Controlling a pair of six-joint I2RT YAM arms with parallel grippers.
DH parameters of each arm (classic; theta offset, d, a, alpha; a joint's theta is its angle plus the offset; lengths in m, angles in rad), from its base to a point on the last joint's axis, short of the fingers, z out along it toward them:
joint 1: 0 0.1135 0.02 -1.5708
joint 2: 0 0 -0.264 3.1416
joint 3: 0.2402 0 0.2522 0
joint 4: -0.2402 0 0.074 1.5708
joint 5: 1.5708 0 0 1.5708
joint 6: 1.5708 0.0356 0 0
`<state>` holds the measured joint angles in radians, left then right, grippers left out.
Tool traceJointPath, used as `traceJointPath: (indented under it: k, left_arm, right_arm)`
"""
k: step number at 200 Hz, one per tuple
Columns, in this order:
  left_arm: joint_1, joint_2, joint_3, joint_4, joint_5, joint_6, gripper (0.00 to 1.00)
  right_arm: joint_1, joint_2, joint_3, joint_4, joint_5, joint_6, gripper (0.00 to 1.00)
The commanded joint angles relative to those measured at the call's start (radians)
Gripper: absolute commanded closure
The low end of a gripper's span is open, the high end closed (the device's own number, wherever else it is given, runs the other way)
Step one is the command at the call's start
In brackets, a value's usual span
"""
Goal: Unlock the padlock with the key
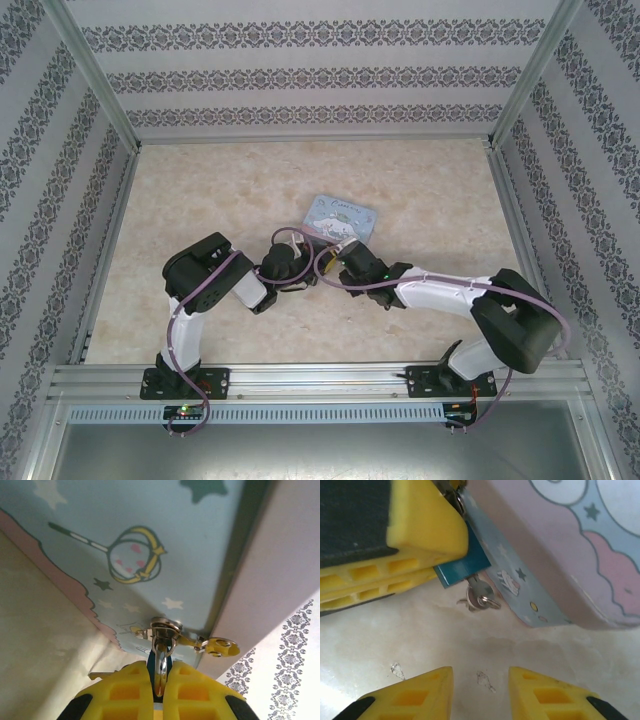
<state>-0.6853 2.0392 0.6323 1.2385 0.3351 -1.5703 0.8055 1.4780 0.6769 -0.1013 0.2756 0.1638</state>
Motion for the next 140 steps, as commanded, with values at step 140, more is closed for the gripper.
traceJointPath:
  k: [140]
  left_arm:
    - [0.003, -0.043, 0.002, -0.023, 0.046, 0.013, 1.00]
  right_arm:
    - [-0.013, 0.178, 0.169, 0.007, 0.024, -0.055, 1.00]
